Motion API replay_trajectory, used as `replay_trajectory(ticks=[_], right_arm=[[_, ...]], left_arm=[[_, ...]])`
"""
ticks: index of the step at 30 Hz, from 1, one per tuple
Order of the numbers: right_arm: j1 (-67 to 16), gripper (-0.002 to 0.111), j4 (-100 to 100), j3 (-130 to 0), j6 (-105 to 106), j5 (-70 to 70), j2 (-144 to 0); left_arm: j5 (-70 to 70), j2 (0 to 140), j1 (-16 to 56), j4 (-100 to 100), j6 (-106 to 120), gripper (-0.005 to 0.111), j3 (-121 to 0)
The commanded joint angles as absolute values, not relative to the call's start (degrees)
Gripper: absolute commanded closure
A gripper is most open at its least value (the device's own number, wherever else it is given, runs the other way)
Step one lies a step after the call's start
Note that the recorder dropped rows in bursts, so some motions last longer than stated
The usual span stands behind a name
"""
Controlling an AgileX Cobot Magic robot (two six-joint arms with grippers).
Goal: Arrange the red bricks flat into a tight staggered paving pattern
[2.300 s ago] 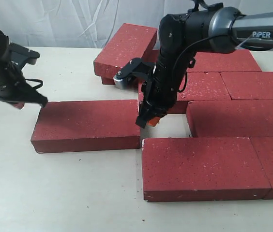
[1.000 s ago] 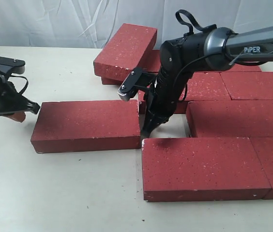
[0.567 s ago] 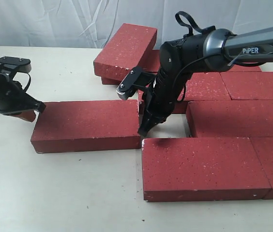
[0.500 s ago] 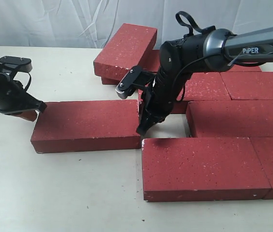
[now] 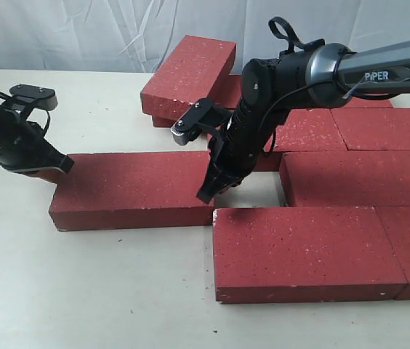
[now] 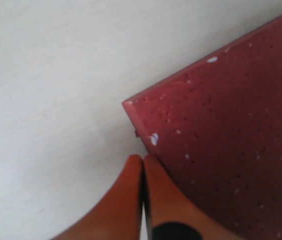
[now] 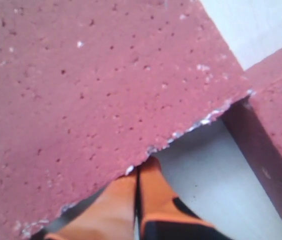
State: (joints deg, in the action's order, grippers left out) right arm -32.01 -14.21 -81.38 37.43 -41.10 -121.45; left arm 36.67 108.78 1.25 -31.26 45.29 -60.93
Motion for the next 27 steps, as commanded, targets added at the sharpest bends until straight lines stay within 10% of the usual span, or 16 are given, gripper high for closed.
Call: replay_trajectory(ticks=[1, 27], right_arm=[[-32.09, 0.109, -15.15, -81.45, 37.90, -43.19, -120.77], [-32.09, 0.109, -16.57, -81.45, 37.90, -48.14, -119.51]], left_arm=[[39.19, 108.82, 1.82, -32.58, 45.62, 0.107, -60.81], [30.35, 108.72, 1.82, -32.11, 44.96, 0.107, -60.81]])
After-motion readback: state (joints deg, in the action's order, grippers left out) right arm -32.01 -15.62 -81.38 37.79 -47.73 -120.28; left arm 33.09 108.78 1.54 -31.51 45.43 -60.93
